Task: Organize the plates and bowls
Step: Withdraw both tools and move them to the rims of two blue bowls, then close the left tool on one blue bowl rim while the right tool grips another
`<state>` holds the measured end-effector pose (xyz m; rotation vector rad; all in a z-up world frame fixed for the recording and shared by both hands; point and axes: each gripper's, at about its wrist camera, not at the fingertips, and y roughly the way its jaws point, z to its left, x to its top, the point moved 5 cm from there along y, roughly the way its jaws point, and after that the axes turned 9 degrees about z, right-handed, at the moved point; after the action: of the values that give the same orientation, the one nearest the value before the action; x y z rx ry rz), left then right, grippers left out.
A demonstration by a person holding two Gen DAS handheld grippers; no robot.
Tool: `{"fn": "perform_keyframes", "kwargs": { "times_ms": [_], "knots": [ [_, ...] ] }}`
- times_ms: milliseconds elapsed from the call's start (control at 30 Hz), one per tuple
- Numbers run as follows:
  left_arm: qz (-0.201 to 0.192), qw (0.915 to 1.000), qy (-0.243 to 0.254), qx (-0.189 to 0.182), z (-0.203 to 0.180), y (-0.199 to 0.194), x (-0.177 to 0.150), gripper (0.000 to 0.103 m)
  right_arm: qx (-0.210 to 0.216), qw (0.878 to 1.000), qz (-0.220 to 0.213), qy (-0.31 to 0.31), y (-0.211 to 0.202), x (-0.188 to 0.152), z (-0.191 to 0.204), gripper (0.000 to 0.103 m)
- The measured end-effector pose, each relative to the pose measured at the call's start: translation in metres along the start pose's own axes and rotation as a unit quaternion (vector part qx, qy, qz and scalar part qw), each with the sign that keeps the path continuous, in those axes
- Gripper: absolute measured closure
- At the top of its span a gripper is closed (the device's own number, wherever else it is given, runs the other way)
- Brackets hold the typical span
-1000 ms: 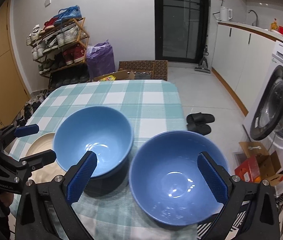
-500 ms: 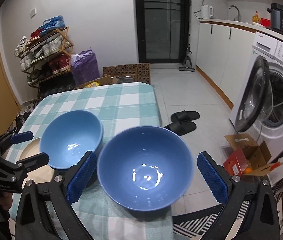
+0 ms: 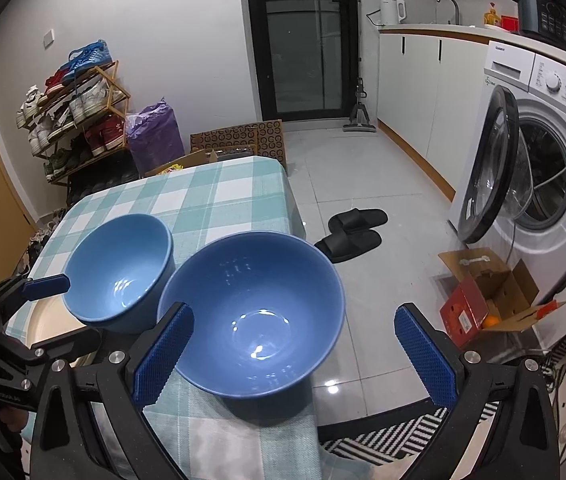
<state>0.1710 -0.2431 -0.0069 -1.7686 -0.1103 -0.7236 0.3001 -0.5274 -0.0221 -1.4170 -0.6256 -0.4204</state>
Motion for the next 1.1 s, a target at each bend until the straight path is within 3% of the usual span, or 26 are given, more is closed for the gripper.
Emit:
{"fn": "perform_keyframes", "kwargs": {
  "times_ms": [267, 500, 567, 700, 767, 833, 1100],
  "knots": [
    [0.009, 0.9999, 0.012, -0.008, -0.018, 0.009, 0.002, 0.001, -0.001, 1.000, 0.004, 0.011, 0.002, -0.006, -0.014, 0.001],
    [0.008, 0.9990, 0.019, -0.041, -0.031, 0.010, 0.003, 0.002, -0.002, 1.000, 0.007, 0.023, 0.006, -0.011, -0.023, 0.001],
    [0.009, 0.9985, 0.025, -0.048, -0.035, 0.012, 0.002, 0.013, -0.001, 1.000, 0.009, 0.029, 0.008, -0.014, -0.027, 0.001],
    [0.014, 0.9976, 0.033, -0.060, -0.042, 0.014, 0.001, 0.023, -0.001, 0.999, 0.013, 0.037, 0.012, -0.019, -0.032, 0.001],
    [0.019, 0.9970, 0.035, -0.067, -0.045, 0.016, 0.000, 0.038, 0.000, 0.999, 0.016, 0.039, 0.015, -0.021, -0.033, 0.001],
    [0.023, 0.9965, 0.041, -0.069, -0.048, 0.018, -0.001, 0.045, 0.002, 0.999, 0.019, 0.041, 0.016, -0.022, -0.034, 0.001],
    [0.030, 0.9965, 0.037, -0.069, -0.051, 0.026, 0.001, 0.047, 0.010, 0.999, 0.025, 0.043, 0.025, -0.023, -0.035, 0.001]
  ]
}}
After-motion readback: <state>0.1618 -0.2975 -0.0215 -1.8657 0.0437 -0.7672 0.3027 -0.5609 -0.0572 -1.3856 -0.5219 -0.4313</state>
